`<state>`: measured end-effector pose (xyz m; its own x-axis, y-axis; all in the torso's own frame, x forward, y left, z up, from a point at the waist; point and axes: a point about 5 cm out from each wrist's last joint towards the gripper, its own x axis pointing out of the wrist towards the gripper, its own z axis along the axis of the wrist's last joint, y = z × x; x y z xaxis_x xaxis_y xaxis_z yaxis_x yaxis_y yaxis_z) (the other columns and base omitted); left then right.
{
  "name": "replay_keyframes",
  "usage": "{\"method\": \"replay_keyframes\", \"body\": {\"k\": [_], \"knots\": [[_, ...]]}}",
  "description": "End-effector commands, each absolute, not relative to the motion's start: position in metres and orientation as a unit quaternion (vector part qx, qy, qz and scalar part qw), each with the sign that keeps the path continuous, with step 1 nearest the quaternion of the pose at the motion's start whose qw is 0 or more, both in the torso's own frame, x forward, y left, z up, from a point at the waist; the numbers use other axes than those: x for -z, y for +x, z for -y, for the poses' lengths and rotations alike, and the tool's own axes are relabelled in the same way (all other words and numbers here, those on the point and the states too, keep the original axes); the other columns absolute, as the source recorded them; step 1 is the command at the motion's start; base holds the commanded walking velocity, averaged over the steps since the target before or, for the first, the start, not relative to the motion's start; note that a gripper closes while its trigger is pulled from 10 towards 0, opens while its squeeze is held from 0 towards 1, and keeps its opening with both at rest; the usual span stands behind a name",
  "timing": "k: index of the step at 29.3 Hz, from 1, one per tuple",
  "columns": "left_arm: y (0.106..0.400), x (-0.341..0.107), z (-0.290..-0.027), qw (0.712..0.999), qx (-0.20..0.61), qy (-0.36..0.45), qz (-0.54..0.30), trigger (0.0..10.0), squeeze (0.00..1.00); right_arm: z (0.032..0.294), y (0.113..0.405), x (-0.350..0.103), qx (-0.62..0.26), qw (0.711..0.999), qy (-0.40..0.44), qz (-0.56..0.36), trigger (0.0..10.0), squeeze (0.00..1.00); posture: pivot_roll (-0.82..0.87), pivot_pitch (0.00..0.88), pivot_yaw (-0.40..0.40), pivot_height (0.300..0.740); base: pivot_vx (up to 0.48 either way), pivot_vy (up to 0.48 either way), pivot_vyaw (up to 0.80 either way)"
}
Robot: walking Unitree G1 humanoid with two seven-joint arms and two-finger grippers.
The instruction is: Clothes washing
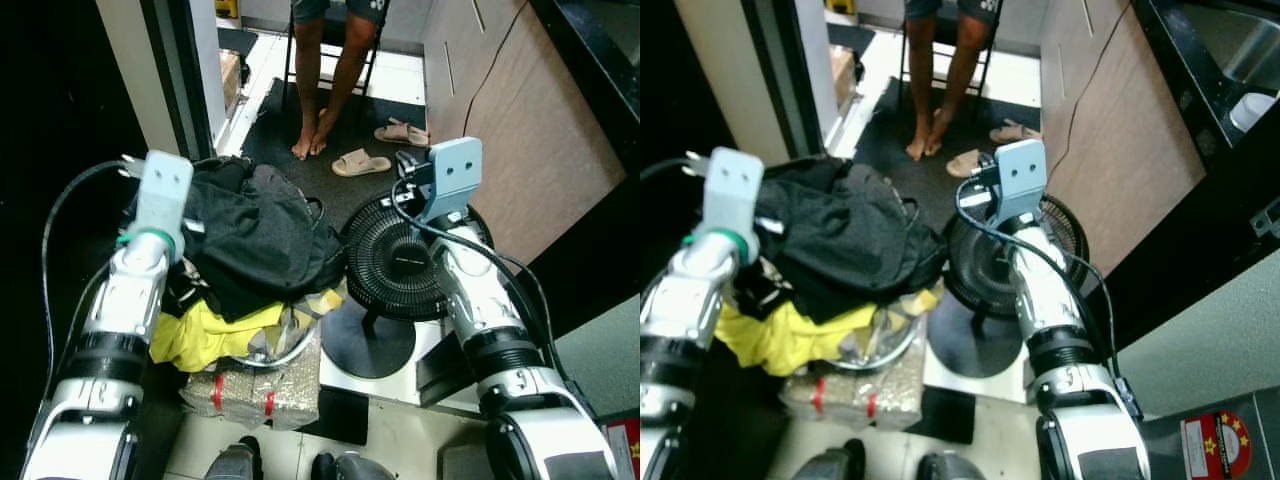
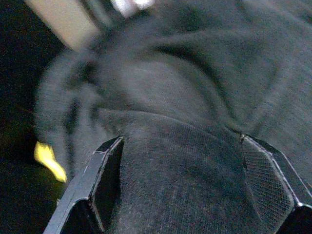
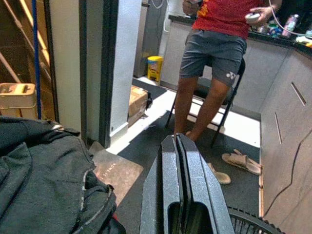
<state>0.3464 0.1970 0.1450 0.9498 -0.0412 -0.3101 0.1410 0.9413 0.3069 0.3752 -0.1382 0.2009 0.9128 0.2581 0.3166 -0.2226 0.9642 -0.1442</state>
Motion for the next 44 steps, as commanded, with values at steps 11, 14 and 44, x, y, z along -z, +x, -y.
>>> {"method": "replay_keyframes", "body": {"k": [11,14,44], "knots": [[0.318,-0.124,-0.177,0.971,0.089,0.119,-0.185,0.0,0.0,0.142,0.372,-0.193,-0.12,0.978,-0.048,0.163,10.0,0.0,0.06,0.076,-0.026,0.74,0.0,0.0,0.0],[0.319,-0.128,-0.176,0.975,0.084,0.111,-0.175,0.0,0.0,0.142,0.372,-0.193,-0.121,0.978,-0.048,0.163,10.0,0.0,0.06,0.072,-0.027,0.74,0.0,0.0,0.0],[0.284,-0.227,-0.087,0.959,0.276,0.014,0.06,10.0,0.0,0.143,0.372,-0.194,-0.115,0.978,-0.044,0.169,10.0,0.0,0.05,0.068,-0.014,0.74,0.0,0.0,0.0]]}}
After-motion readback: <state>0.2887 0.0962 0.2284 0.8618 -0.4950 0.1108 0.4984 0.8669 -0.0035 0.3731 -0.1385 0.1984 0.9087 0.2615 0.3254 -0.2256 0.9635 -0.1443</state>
